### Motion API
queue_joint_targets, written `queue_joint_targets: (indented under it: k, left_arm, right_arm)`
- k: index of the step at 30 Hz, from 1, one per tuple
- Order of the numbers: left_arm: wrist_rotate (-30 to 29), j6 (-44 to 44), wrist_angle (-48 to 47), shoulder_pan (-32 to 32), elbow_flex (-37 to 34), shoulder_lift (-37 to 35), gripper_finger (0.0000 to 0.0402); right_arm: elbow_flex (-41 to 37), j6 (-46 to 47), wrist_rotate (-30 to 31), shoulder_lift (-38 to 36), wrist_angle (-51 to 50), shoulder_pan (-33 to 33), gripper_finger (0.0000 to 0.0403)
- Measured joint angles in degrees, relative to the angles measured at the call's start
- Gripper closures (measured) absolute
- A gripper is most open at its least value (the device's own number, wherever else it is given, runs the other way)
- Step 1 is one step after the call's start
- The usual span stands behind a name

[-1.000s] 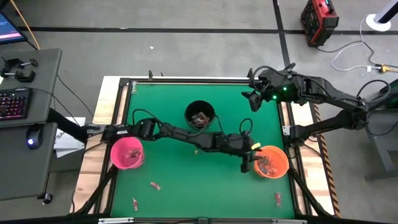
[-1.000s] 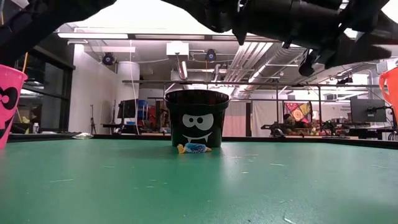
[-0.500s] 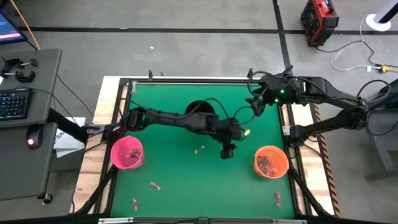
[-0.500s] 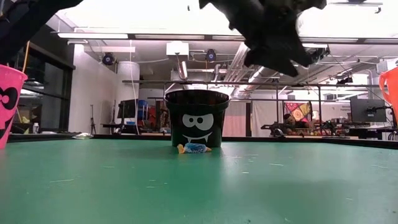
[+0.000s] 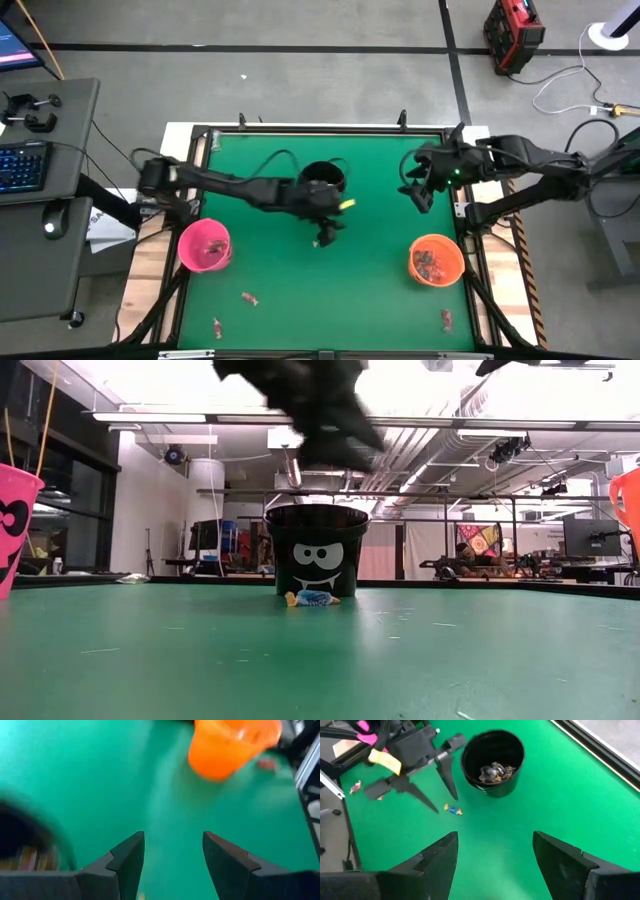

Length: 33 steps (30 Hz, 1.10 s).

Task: Sort candy by brand, put in halloween buckets
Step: Put the blue candy into the pink bucket

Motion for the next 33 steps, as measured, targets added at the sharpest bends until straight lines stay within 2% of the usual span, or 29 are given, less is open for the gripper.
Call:
queue_joint_targets:
  k: [5,9,18,22,28,33]
  left_arm:
    - [-2.7,-4.8,-1.7,-4.0,-10.6,-8.5,0.0213]
    - [-4.0,-9.0,-3.2,-7.8,-12.0,-8.0,0.0213]
    - [-6.4,-12.9,-6.3,-10.4,-5.1,6.3,0.0213]
    - [-10.5,-12.3,-11.3,-10.1,-0.4,11.3,0.0213]
    - [-19.2,-7.5,-15.8,-10.2,3.8,13.7,0.0213]
    - [-20.0,-10.7,-17.2,-9.8,3.8,13.7,0.0213]
  right_arm:
    - [0.0,-0.2,2.2,1.8,1.6,2.7,0.0153]
    - [0.0,-2.2,4.3,4.4,1.7,3.0,0.0153]
    - [0.0,-6.6,4.6,10.0,0.8,3.0,0.0153]
    - [0.0,-6.6,4.6,10.9,-0.7,3.0,0.0153]
    - [0.0,-6.2,4.4,10.7,-1.3,3.0,0.0153]
    - [0.0,-6.2,4.2,10.7,-1.6,3.0,0.0153]
